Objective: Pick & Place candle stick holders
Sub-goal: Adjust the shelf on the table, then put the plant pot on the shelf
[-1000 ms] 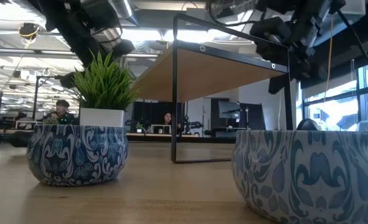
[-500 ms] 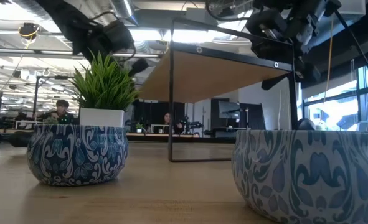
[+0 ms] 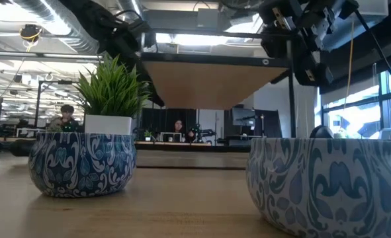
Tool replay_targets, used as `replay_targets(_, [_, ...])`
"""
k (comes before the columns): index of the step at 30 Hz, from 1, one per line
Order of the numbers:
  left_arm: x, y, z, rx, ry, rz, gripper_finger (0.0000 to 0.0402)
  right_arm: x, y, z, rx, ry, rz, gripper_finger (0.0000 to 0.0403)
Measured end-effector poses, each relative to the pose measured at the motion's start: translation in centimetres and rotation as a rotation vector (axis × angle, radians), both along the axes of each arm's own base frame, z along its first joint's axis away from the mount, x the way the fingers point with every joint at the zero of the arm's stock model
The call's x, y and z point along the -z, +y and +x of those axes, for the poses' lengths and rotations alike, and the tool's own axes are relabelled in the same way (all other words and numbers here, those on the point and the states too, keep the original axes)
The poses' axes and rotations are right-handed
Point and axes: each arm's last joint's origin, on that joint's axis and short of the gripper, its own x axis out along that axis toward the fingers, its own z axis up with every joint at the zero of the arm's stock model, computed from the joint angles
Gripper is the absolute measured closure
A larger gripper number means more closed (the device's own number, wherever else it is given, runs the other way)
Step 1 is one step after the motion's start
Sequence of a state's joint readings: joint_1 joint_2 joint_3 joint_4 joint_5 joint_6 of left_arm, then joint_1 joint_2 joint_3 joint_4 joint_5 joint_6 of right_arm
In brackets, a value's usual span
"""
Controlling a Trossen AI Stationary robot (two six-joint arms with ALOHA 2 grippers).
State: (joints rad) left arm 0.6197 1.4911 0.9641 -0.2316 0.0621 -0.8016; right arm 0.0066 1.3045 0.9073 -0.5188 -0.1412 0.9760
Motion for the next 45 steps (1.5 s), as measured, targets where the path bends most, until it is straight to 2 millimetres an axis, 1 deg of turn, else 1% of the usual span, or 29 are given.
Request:
replay_targets(3, [0.0, 0.0, 0.0, 0.004, 0.002, -0.001, 0.04, 0.0, 0.3, 0.3, -0.011, -0.023, 0.002, 0.0402])
replay_targets(11, [0.0, -0.2, 0.1, 0.029, 0.0, -0.004, 0.04, 0.2, 0.5, 0.4, -0.02, -0.011, 0.016, 0.0402])
replay_targets(15, [-0.1, -0.2, 0.0, 0.048, 0.007, 0.006, 0.04, 0.5, 0.6, 0.0, -0.02, 0.04, 0.017, 0.0402])
replay_targets(18, [-0.5, -0.3, -0.4, 0.059, 0.022, 0.018, 0.04, 0.8, 0.6, -0.5, -0.015, 0.102, 0.023, 0.0402])
replay_targets(23, [-1.6, -0.3, -1.8, 0.046, 0.058, 0.057, 0.04, 1.2, 0.6, -1.4, -0.03, 0.206, 0.045, 0.0402])
replay_targets(27, [-2.8, -0.8, -2.9, 0.066, 0.063, 0.086, 0.04, 1.3, 0.7, -1.6, -0.054, 0.221, 0.063, 0.0402])
replay_targets(30, [-3.9, -1.4, -3.7, 0.124, 0.045, 0.103, 0.04, 1.3, 0.8, -1.6, -0.065, 0.221, 0.074, 0.0402])
replay_targets(38, [-6.8, -4.3, -6.3, 0.385, -0.045, 0.11, 0.0399, 1.0, 1.0, -1.7, -0.164, 0.193, 0.122, 0.0397])
replay_targets(45, [-8.9, -6.9, -8.6, 0.489, -0.135, 0.098, 0.0398, 0.7, 1.1, -1.7, -0.195, 0.172, 0.137, 0.0395])
